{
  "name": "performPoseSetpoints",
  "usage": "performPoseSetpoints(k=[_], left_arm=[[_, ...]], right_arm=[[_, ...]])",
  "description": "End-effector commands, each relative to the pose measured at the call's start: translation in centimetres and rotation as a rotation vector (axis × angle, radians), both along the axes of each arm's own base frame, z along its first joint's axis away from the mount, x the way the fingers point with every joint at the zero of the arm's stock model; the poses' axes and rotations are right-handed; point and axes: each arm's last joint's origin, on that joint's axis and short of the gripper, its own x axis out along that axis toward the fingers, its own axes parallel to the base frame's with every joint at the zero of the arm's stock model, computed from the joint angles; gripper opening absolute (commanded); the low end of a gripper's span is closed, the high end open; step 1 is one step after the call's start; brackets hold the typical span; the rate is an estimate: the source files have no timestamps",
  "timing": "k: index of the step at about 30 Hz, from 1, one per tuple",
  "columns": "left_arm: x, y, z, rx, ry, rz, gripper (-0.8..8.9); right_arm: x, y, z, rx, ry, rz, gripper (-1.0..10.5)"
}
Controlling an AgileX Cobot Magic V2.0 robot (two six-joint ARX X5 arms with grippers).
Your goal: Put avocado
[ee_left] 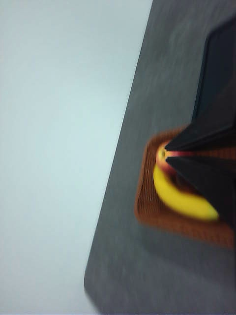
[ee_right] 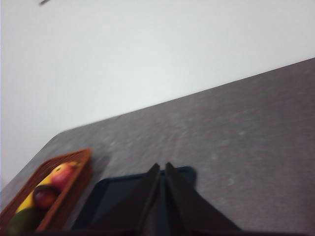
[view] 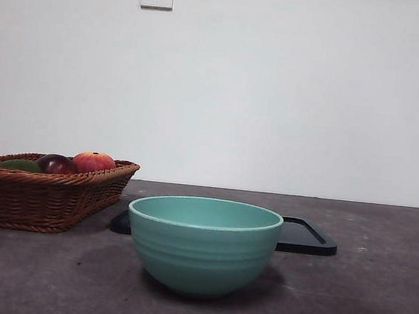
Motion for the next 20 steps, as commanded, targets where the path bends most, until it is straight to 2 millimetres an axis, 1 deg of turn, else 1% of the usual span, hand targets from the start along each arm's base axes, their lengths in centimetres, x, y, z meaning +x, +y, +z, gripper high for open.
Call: performPoseSetpoints(k=[1, 6, 12, 17, 20], left_arm=[[0.4, -0.4, 2.3, -0.003, -0.005, -0.115, 0.17], [1.7, -1.1, 4.7, -0.018, 0.059, -0.298, 0.17], [1.7, -1.6, 7.2, 0.005, 0.117, -0.414, 0.17], [1.3, -2.0, 8.8, 0.062, 0.152, -0.495, 0.17], [0.9, -2.2, 9.3, 0.084, 0.159, -0.522, 0.18]], right_arm=[[0.4, 0.2, 1.9, -0.045, 0.012, 0.059, 0.1], [1.0, 0.6, 4.7, -0.068, 0.061, 0.161, 0.1], [1.2, 0.9, 7.7, -0.185, 0.118, 0.218, 0.1], [1.1, 1.3, 9.1, -0.256, 0.161, 0.305, 0.1], [0.7, 1.5, 9.5, -0.278, 0.186, 0.337, 0.1]])
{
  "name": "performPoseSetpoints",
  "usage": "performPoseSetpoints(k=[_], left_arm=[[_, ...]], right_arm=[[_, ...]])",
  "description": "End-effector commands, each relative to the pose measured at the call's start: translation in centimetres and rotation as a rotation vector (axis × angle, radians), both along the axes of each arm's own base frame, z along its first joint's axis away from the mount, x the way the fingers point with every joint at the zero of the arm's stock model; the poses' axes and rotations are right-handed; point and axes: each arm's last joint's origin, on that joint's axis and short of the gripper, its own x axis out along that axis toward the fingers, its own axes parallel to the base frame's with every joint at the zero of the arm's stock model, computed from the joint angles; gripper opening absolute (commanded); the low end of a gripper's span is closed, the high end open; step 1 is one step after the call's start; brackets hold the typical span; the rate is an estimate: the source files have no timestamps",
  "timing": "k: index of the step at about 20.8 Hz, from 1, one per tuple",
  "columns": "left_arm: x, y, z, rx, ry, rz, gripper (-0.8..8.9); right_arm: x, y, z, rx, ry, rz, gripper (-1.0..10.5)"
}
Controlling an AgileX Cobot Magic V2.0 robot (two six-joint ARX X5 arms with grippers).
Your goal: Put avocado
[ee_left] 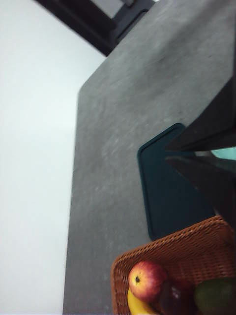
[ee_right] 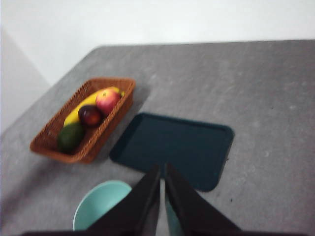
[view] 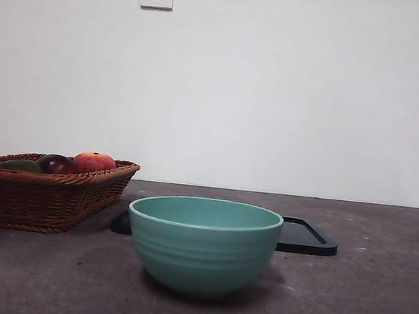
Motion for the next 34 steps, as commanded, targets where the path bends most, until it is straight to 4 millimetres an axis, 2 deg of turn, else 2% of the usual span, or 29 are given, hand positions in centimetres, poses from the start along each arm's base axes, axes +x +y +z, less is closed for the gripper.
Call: performPoseSetpoints(k=[1, 8, 10, 12, 14, 15, 16, 24, 27, 31, 34], left_arm=[[-0.3, -0.1, 0.6, 0.044, -0.036, -0.037, 0.18], [-1.8, 0.1, 0.3, 0.080, -0.039, -0.053, 0.30], [-2.1, 0.1, 0.3, 0.081, -0.049, -0.054, 0.73], [-2.3, 0.2, 0.4, 0.080, -0.054, -0.054, 2.03], [-2.6, 0.2, 0.4, 0.078, -0.056, -0.054, 4.87], [-2.7, 0.2, 0.4, 0.070, -0.055, -0.053, 5.76], [-2.8, 0.3, 0.4, 0.068, -0.059, -0.052, 5.93], [-2.9, 0.3, 0.4, 0.068, -0.064, -0.051, 5.92], [-2.3, 0.2, 0.2, 0.077, -0.034, -0.031, 5.87], [0.5, -0.2, -0.8, 0.080, 0.133, 0.023, 5.88], [4.1, -0.7, -2.1, 0.095, 0.342, 0.074, 5.88]], right_arm=[[-0.4, 0.1, 0.6, -0.052, -0.017, 0.046, 0.1], [-1.3, 0.1, 0.3, -0.079, 0.006, 0.063, 0.1], [-1.3, 0.1, 0.3, -0.088, -0.001, 0.068, 0.2], [-1.3, 0.1, 0.3, -0.090, -0.003, 0.070, 1.1], [-1.3, 0.1, 0.3, -0.090, -0.003, 0.070, 4.1], [-1.3, 0.1, 0.3, -0.090, -0.003, 0.070, 5.3], [-1.3, 0.1, 0.3, -0.090, -0.003, 0.070, 5.6], [-1.3, 0.1, 0.3, -0.090, -0.004, 0.069, 5.6], [-1.3, 0.1, 0.3, -0.090, -0.004, 0.069, 5.6], [-1.3, 0.1, 0.3, -0.090, -0.004, 0.069, 5.6], [-1.3, 0.1, 0.3, -0.090, -0.004, 0.069, 5.6]])
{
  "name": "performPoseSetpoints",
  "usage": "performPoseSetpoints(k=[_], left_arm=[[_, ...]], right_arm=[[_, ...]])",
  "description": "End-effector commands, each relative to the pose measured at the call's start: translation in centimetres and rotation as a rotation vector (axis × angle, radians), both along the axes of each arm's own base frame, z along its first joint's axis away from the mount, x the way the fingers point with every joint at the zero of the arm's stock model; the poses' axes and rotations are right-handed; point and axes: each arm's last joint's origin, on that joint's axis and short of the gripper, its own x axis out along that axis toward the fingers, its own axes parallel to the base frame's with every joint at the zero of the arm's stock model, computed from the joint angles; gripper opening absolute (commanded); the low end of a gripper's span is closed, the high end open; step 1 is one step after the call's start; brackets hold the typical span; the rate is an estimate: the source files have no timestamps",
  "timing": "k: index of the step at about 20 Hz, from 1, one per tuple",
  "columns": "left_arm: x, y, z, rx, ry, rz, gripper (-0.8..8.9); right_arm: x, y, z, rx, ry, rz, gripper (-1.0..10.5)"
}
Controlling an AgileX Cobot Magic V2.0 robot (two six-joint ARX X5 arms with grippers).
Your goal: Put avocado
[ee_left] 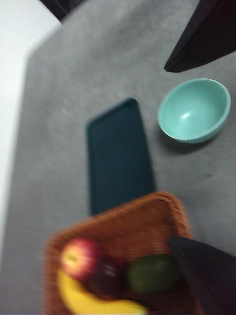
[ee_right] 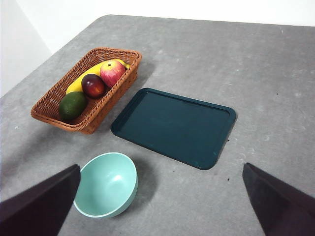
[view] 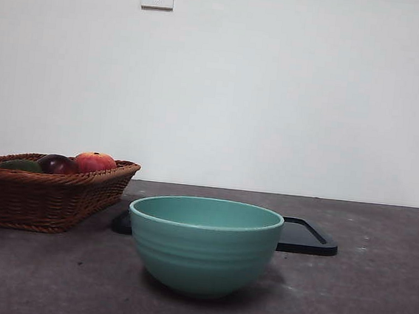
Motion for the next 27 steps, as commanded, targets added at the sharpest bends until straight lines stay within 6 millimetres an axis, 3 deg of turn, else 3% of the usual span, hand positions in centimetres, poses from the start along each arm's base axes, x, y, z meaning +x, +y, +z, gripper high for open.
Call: performPoseSetpoints(k=[1, 7, 13, 19, 27], left_arm=[[2.6, -0.4, -0.1, 0.014, 0.107, 0.045, 5.88], [10.7, -1.5, -2.1, 0.198, 0.388, 0.123, 5.88], [16.9, -2.3, -7.5, 0.348, 0.558, 0.153, 5.88], [20.2, -2.7, -11.6, 0.375, 0.602, 0.149, 5.88], [22.4, -2.9, -15.4, 0.387, 0.650, 0.175, 5.88]], right_arm=[[-0.1, 0.1, 0.6, -0.007, -0.026, 0.013, 5.6], [-0.1, 0.2, 0.5, -0.007, -0.026, 0.031, 5.6], [-0.1, 0.2, 0.5, -0.007, -0.025, 0.031, 5.6], [-0.1, 0.2, 0.5, -0.007, -0.022, 0.035, 5.6], [-0.2, 0.2, 0.5, -0.006, -0.015, 0.034, 5.6]])
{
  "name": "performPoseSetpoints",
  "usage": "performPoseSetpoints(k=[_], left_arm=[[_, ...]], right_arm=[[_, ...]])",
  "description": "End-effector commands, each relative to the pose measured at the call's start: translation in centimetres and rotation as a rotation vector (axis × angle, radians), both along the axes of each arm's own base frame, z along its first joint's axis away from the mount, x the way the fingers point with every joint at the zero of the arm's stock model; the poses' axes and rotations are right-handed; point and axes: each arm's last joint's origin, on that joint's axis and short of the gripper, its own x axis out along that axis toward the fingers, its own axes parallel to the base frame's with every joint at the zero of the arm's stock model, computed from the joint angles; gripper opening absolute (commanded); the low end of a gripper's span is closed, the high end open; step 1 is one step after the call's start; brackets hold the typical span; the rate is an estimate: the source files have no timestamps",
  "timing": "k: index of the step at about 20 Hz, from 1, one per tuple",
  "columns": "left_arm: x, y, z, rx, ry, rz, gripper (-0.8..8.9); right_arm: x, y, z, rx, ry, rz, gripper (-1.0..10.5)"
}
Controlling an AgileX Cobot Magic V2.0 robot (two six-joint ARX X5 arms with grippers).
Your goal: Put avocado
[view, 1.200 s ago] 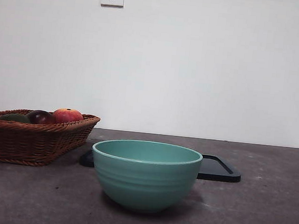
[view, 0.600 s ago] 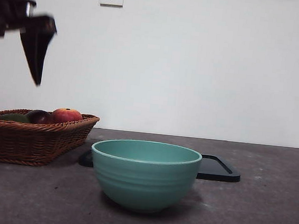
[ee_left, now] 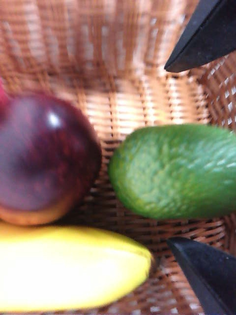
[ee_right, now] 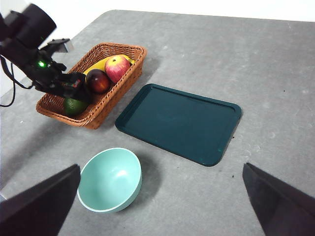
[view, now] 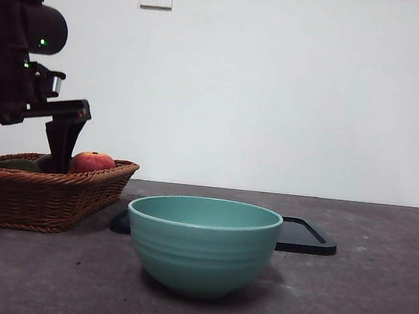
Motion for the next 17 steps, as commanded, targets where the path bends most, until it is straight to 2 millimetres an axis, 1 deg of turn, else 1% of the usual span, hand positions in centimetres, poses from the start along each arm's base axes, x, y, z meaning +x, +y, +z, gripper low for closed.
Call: performPoseSetpoints(k=[1, 2, 5, 6, 9, 10, 13, 15, 17], left_arm=[[1.0, -0.2, -0.8, 0.004, 0.002, 0.002, 5.86], [1.1, -0.2, -1.1, 0.004, 0.009, 0.005, 5.69], [1.3, -0.1, -2.1, 0.009, 0.048, 0.014, 4.53], [1.3, 0.0, -2.5, 0.011, 0.061, 0.017, 4.01], [1.4, 0.0, -2.4, 0.011, 0.062, 0.018, 1.78], [1.4, 0.0, -2.2, 0.011, 0.060, 0.017, 1.47], [1.7, 0.0, -0.9, 0.011, 0.055, 0.013, 1.46], [1.6, 0.0, 0.7, 0.008, 0.030, 0.009, 1.46], [1.0, 0.0, 2.9, 0.001, -0.013, 0.005, 1.46]], right_arm=[[-0.1, 0.0, 0.6, -0.004, -0.026, 0.009, 5.6], [-0.1, 0.0, 0.6, -0.004, -0.026, 0.009, 5.6], [-0.1, 0.0, 0.6, -0.004, -0.026, 0.009, 5.6], [-0.1, 0.0, 0.6, -0.004, -0.026, 0.009, 5.6], [-0.1, 0.0, 0.6, -0.004, -0.026, 0.009, 5.6], [-0.1, 0.0, 0.6, -0.004, -0.026, 0.009, 5.6], [-0.1, 0.0, 0.6, -0.004, -0.026, 0.009, 5.6], [0.0, 0.0, 0.6, -0.004, -0.027, 0.009, 5.6], [0.0, 0.0, 0.6, -0.004, -0.027, 0.009, 5.6]])
